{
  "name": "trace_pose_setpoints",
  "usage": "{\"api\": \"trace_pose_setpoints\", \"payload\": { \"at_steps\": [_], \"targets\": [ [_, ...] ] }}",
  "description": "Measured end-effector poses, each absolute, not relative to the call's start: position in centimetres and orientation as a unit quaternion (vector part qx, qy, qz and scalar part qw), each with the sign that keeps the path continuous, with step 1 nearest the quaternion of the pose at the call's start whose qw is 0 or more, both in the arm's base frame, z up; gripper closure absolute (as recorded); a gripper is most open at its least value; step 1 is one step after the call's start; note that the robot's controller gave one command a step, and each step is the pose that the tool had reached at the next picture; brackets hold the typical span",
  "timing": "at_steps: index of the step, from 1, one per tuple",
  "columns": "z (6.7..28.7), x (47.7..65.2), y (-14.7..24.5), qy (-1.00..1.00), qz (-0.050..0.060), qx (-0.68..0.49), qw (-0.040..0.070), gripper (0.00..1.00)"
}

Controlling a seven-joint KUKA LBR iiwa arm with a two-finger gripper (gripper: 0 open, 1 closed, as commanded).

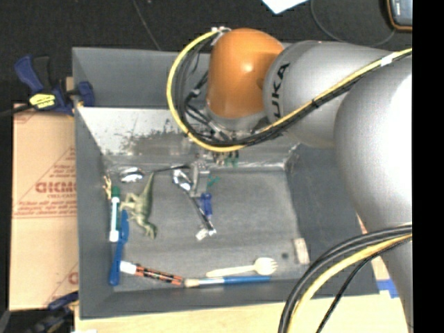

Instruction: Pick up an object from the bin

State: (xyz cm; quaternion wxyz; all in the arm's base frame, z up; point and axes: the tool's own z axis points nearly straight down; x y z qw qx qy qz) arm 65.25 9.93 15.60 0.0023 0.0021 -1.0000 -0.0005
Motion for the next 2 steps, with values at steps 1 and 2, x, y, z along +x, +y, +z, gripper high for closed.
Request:
{"api": "trace_pose_setpoints", "payload": {
  "at_steps": [1,2],
  "targets": [
    [16.1,65.3,9.9,-1.000,-0.001,0.001,-0.001,0.00],
    [7.0,65.1,7.6,-0.995,-0.001,-0.103,0.003,0.00]
  ]
}}
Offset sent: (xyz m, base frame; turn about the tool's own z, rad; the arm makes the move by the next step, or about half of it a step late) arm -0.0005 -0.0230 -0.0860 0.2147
